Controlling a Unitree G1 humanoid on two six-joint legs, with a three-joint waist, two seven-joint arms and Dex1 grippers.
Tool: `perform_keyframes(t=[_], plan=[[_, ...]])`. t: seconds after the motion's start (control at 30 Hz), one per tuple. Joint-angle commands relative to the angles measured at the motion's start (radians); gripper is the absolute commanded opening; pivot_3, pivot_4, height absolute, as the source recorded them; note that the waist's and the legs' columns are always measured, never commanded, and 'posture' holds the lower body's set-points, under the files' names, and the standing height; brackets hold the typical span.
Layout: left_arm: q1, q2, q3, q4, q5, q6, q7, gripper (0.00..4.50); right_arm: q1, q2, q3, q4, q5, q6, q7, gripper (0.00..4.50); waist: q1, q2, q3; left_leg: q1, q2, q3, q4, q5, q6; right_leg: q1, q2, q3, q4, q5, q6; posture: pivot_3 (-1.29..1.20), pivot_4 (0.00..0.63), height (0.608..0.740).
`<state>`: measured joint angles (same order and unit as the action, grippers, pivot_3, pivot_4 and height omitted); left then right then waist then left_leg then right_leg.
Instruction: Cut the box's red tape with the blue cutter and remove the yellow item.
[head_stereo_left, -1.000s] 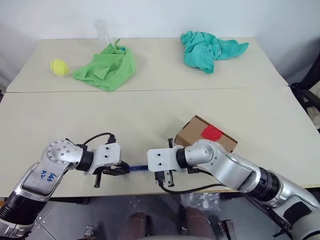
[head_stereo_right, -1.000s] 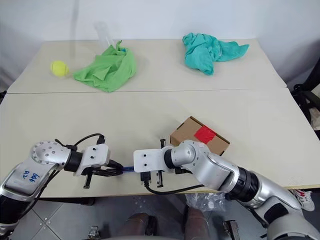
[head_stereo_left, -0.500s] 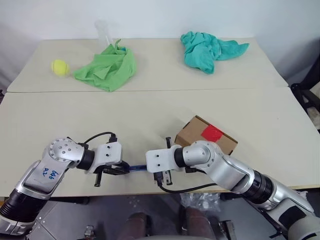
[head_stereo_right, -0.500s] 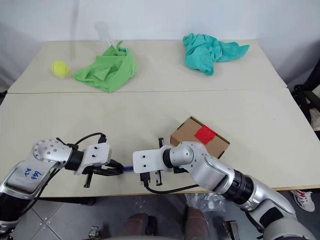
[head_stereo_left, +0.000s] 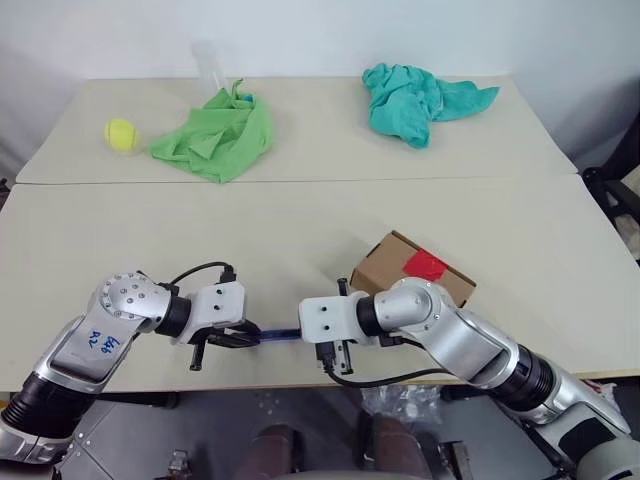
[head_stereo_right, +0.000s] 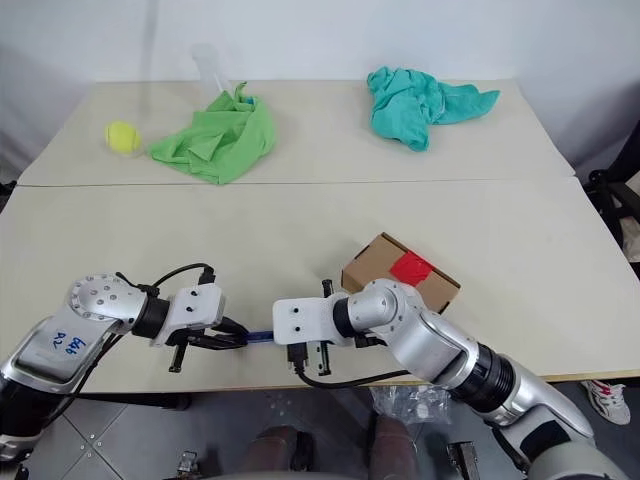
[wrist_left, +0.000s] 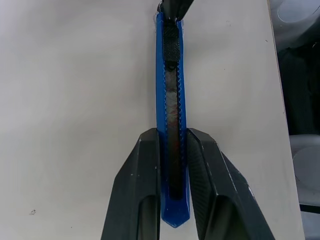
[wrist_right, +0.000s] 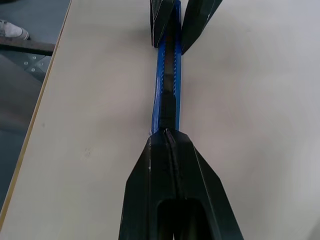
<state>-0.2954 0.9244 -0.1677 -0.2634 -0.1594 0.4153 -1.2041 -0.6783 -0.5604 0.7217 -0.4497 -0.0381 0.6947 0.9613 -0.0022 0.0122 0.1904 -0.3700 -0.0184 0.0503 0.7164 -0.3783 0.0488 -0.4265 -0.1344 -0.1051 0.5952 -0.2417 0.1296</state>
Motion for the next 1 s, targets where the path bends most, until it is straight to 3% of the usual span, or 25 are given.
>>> perform_keyframes(t=[0.03, 0.37, 0.63, 1.0], plan=[[0.006, 0.007, -0.017, 0.017, 0.021, 0.009, 0.009, 0.52, 0.017, -0.002, 0.004, -0.024, -0.019, -0.027, 0.004, 0.03, 0.000, 0.000, 0.000, 0.000, 0.000, 0.000, 0.000, 0.000, 0.000, 0.000, 0.000, 0.000, 0.000, 0.000, 0.000, 0.00, 0.150, 0.740], [0.000, 0.003, -0.020, 0.014, 0.015, 0.005, 0.005, 0.52, 0.018, 0.037, 0.009, 0.056, -0.058, -0.073, -0.014, 0.03, 0.000, 0.000, 0.000, 0.000, 0.000, 0.000, 0.000, 0.001, 0.000, 0.000, 0.000, 0.000, 0.001, 0.000, 0.000, 0.00, 0.150, 0.740], [-0.014, -0.003, -0.029, 0.023, 0.016, 0.005, 0.002, 0.52, 0.015, 0.032, -0.055, -0.042, 0.009, -0.045, 0.026, 0.03, 0.001, 0.000, 0.000, 0.000, 0.000, 0.000, 0.000, 0.001, -0.001, 0.000, 0.000, 0.000, 0.001, 0.000, 0.000, 0.00, 0.150, 0.740], [-0.022, -0.010, -0.036, 0.032, 0.020, 0.000, 0.005, 0.52, 0.029, -0.002, -0.052, -0.041, -0.017, -0.045, 0.027, 0.03, 0.002, 0.000, 0.000, 0.000, 0.000, -0.001, 0.000, 0.001, 0.000, 0.000, 0.000, 0.000, 0.001, 0.000, 0.000, 0.00, 0.150, 0.740]])
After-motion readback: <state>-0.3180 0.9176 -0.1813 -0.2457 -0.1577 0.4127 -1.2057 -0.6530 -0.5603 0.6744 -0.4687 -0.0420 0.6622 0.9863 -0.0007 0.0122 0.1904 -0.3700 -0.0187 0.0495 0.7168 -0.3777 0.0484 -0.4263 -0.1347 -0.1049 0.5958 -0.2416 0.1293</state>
